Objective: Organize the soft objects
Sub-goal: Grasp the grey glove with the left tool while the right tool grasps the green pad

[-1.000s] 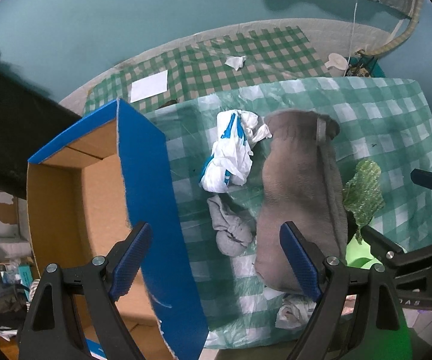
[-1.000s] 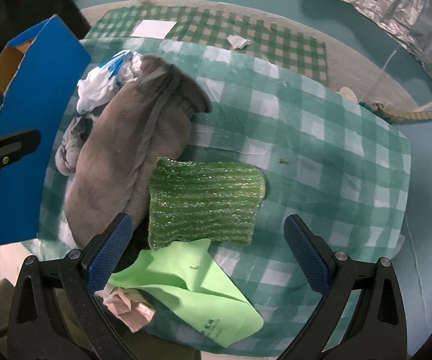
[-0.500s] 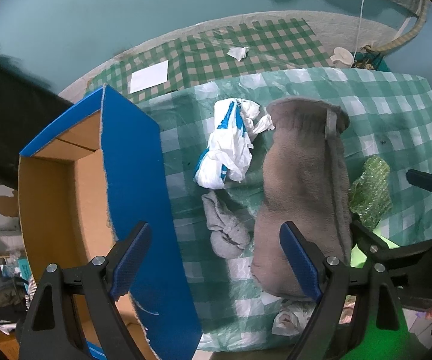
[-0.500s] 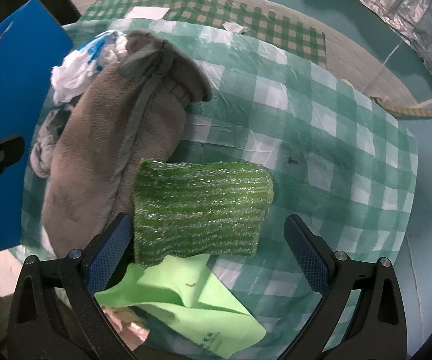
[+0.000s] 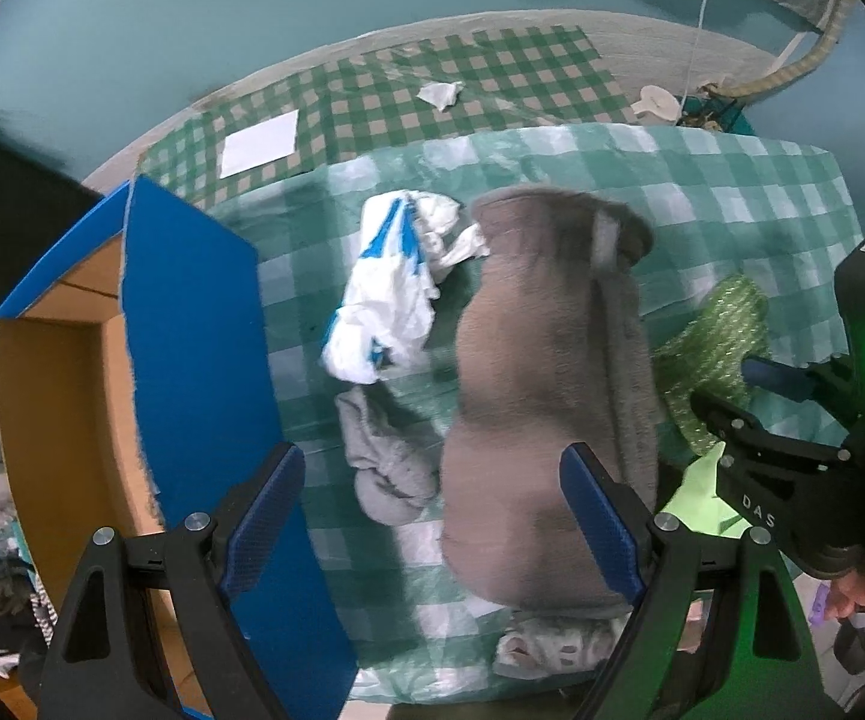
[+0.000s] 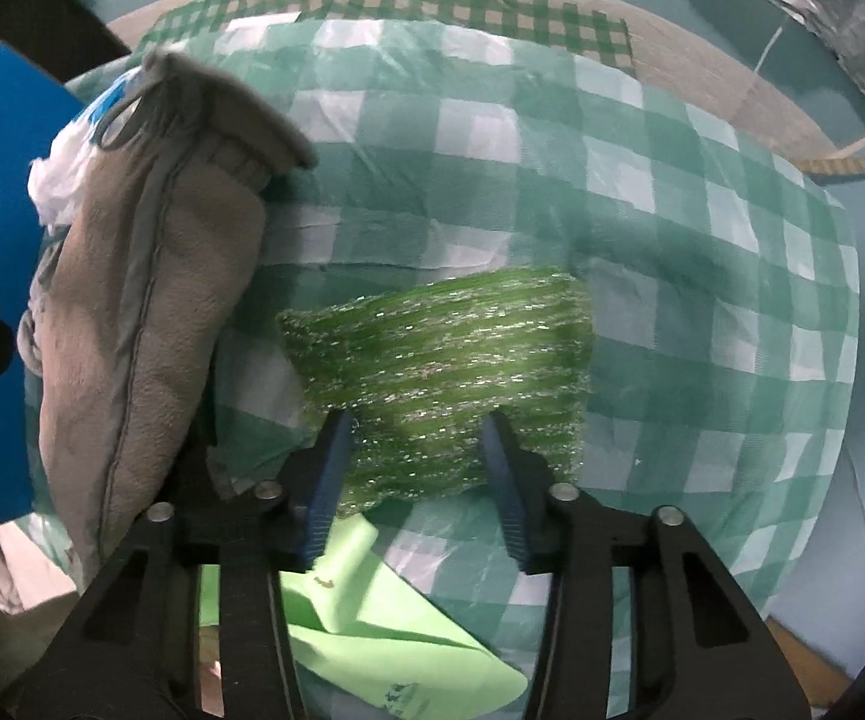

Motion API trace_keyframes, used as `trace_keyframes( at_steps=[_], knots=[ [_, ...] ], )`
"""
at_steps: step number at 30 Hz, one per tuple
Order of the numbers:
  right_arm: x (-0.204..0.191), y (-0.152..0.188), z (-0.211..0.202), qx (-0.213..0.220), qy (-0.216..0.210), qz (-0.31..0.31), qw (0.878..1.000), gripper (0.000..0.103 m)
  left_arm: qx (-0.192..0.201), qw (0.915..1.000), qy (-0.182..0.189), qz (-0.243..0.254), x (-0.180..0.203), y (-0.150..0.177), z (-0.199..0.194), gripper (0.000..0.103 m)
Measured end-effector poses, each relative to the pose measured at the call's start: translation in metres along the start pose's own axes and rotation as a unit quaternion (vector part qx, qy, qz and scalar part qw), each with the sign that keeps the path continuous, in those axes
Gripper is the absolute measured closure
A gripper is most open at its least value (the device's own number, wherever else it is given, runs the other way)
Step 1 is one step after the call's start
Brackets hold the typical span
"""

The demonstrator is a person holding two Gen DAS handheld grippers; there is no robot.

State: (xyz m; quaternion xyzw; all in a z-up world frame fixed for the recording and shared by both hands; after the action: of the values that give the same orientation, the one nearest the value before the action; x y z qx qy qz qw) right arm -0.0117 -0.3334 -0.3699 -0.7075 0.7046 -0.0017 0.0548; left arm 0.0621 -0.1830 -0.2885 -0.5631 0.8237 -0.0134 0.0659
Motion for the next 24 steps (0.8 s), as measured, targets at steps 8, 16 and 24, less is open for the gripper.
trace_keyframes(
  at_steps=[8, 16, 24],
  knots=[
    [0.018, -0.006, -0.002, 0.004, -0.019, 0.011, 1.0, 0.066, -0.004, 0.9999, -0.004, 0.013, 0.021, -0.002, 0.004, 0.015],
    [0.018, -0.003, -0.012, 0.015, -0.024, 0.0, 1.0, 0.042, -0.009, 0.9995, -0.023, 0.017, 0.035, -0.005, 0.015, 0.015],
    [0.02, 0.005, -0.021, 0.019, -0.025, -0.001, 1.0, 0.042, -0.021, 0.9991, -0.029, 0.024, 0.051, -0.006, 0.025, 0.015]
  ],
)
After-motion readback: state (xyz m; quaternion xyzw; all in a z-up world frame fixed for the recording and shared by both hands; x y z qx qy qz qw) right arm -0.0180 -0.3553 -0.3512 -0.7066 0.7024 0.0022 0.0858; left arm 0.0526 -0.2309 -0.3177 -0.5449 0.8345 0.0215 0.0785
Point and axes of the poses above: each gripper's, at about its wrist camera, not at the fingertips, and z roughly the way its jaws point, x to its right, y to its underside, the point moved 7 cm from there along z, roughly the way its jaws point, and after that the axes turned 7 degrees about -z, right-handed, at the moved point
